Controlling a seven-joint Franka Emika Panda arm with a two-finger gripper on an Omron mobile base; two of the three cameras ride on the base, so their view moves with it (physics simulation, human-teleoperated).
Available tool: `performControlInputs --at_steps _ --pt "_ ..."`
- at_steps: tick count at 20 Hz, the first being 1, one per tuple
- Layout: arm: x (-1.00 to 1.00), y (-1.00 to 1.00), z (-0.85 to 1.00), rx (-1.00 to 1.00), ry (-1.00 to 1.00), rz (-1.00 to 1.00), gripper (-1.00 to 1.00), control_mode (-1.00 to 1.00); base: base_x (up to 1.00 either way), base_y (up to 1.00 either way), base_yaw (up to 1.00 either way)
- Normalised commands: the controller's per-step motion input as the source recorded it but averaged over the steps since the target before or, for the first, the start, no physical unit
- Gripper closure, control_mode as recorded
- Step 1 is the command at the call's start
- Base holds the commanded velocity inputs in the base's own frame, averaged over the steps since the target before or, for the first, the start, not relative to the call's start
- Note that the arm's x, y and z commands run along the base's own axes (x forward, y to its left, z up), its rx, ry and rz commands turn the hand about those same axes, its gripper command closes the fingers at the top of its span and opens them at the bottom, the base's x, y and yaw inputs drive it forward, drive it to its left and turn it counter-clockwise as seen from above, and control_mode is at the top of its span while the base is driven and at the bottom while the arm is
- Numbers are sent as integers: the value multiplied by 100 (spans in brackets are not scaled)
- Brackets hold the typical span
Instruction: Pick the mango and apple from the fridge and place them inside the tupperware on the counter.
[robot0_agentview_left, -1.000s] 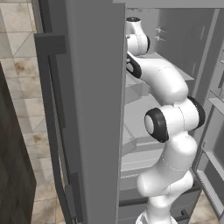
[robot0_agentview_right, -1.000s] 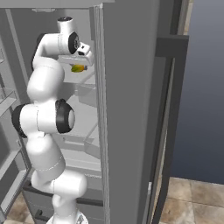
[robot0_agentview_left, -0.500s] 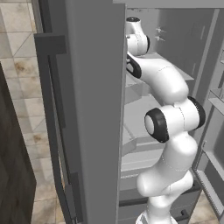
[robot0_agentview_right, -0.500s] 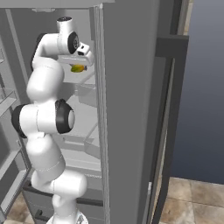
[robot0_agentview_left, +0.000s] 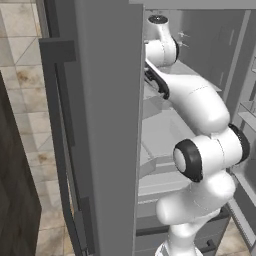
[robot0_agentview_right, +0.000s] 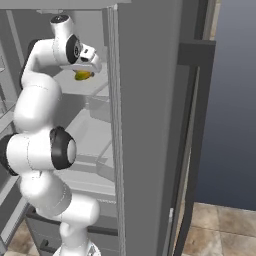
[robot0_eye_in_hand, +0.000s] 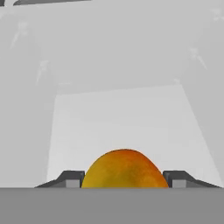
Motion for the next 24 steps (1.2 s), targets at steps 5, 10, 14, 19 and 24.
performControlInputs --at_steps 5,10,14,19,24 --pt "-80 0 -4 0 -29 0 100 -100 0 0 0" --pt "-61 -7 15 0 0 0 100 -100 0 0 0" --pt "-70 -16 25 0 0 0 100 -100 0 0 0" --pt "-76 -13 24 0 0 0 100 -100 0 0 0" --pt "-86 -12 17 0 0 0 100 -100 0 0 0"
